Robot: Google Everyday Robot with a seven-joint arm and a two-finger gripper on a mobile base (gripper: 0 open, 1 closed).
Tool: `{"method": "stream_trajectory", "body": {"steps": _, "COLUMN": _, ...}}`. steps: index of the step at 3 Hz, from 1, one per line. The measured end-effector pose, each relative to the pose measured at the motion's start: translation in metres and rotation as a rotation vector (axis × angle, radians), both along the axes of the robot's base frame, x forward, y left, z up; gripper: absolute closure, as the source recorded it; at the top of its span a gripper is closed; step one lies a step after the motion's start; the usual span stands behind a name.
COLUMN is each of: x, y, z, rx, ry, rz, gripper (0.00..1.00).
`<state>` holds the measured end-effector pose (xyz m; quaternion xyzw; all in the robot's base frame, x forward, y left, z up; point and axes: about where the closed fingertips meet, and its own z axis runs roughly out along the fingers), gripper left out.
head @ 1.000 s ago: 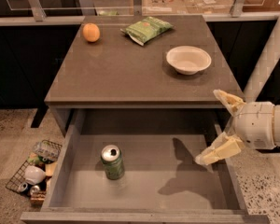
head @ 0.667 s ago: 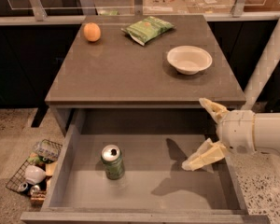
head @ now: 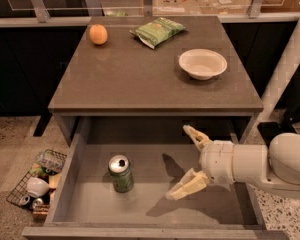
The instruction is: Pick green can from top drawer and place on counter
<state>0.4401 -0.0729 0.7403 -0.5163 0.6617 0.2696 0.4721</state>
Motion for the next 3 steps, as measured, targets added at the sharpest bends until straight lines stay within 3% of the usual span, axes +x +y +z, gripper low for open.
{"method": "stream_trajectory", "body": {"steps": 1, "x": 0.002, "y": 0.037, "z": -0.027, "rx": 0.057, "ry": 0.008, "rz": 0.045, "gripper": 0.00}}
{"method": "stream_trajectory", "body": {"steps": 3, "x": 0.013, "y": 0.082, "z": -0.058, "rx": 0.139, "ry": 0.027, "rz": 0.087, "gripper": 0.00}}
